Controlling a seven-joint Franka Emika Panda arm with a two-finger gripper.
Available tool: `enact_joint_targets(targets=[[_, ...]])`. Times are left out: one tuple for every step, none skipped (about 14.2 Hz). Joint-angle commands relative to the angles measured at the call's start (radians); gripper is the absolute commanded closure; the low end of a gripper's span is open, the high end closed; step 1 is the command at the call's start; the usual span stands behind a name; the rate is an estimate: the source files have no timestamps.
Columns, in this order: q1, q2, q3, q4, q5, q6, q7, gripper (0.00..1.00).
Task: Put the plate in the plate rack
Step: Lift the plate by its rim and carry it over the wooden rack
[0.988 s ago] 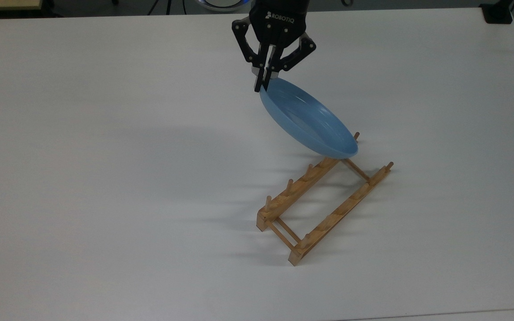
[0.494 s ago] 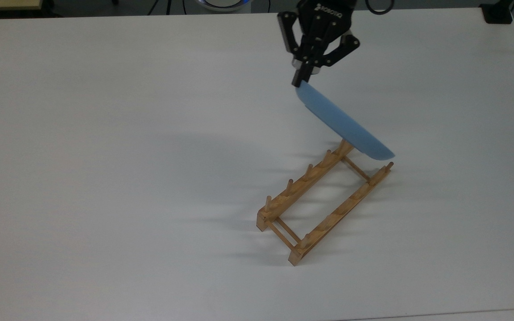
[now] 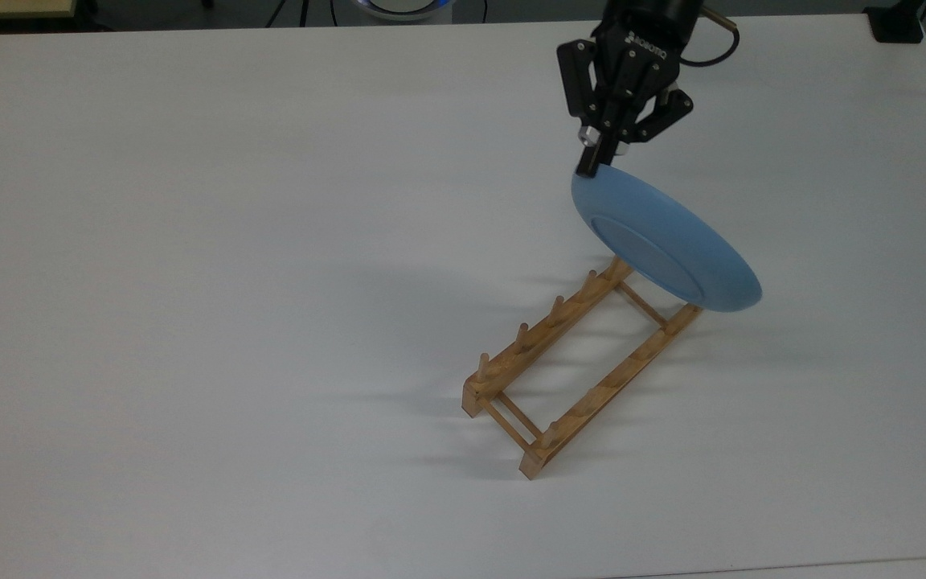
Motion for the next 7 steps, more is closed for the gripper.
enact_joint_targets(targets=[[0.044, 0.02, -0.006, -0.012, -0.109, -0.013, 0.108, 1.0], [0.05, 0.024, -0.006, -0.02, -0.139, -0.019, 0.128, 1.0], [0.061, 0.03, -0.006, -0.021, -0.166, -0.032, 0.149, 1.0], [0.073, 0.041, -0.006, -0.023, -0.183, -0.055, 0.168, 1.0], [0.081, 0.05, -0.006, -0.027, -0.202, -0.08, 0.183, 1.0], [0.088, 0.056, -0.006, -0.029, -0.226, -0.097, 0.206, 1.0], [0.092, 0.063, -0.006, -0.032, -0.255, -0.106, 0.238, 1.0]])
